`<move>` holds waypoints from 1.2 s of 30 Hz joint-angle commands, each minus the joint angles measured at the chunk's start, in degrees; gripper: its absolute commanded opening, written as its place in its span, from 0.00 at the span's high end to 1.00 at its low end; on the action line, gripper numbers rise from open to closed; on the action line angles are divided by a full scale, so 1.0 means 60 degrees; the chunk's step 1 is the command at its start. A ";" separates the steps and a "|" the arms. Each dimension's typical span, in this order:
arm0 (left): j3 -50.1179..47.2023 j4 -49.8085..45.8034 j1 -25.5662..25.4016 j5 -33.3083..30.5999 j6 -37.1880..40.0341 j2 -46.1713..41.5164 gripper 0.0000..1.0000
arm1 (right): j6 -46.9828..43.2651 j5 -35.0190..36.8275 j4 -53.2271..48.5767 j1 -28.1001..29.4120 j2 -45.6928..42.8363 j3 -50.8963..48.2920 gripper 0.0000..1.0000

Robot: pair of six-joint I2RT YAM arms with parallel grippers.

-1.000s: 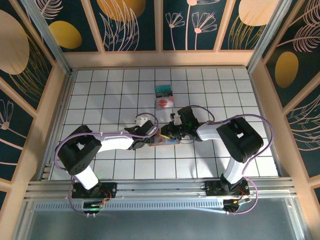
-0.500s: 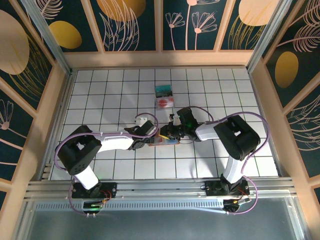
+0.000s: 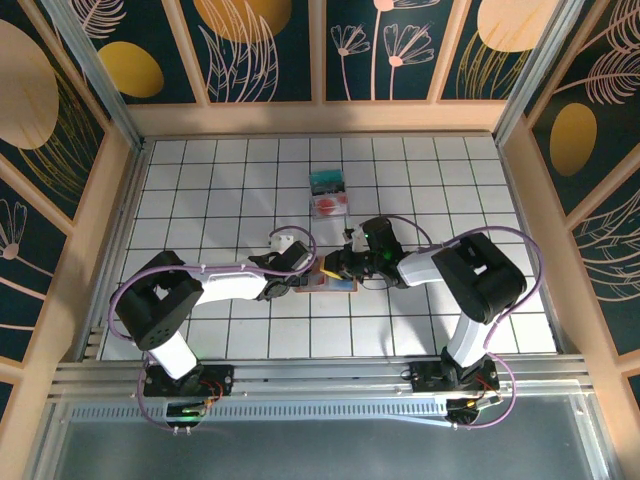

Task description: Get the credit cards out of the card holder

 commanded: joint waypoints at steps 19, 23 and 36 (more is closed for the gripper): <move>-0.0166 -0.0460 0.0043 -0.0114 -0.0224 -0.0172 0.01 | -0.1273 0.1599 -0.2669 -0.0366 -0.1401 0.0233 0.97; -0.0093 -0.0454 0.0042 -0.0090 -0.0188 -0.0394 0.01 | -0.1484 0.2008 -0.3114 -0.0399 -0.1789 0.0235 0.99; -0.0199 0.0777 0.0076 0.0326 -0.0189 -0.2452 0.01 | -0.1770 0.2228 -0.2522 -0.0832 -0.3094 -0.0317 1.00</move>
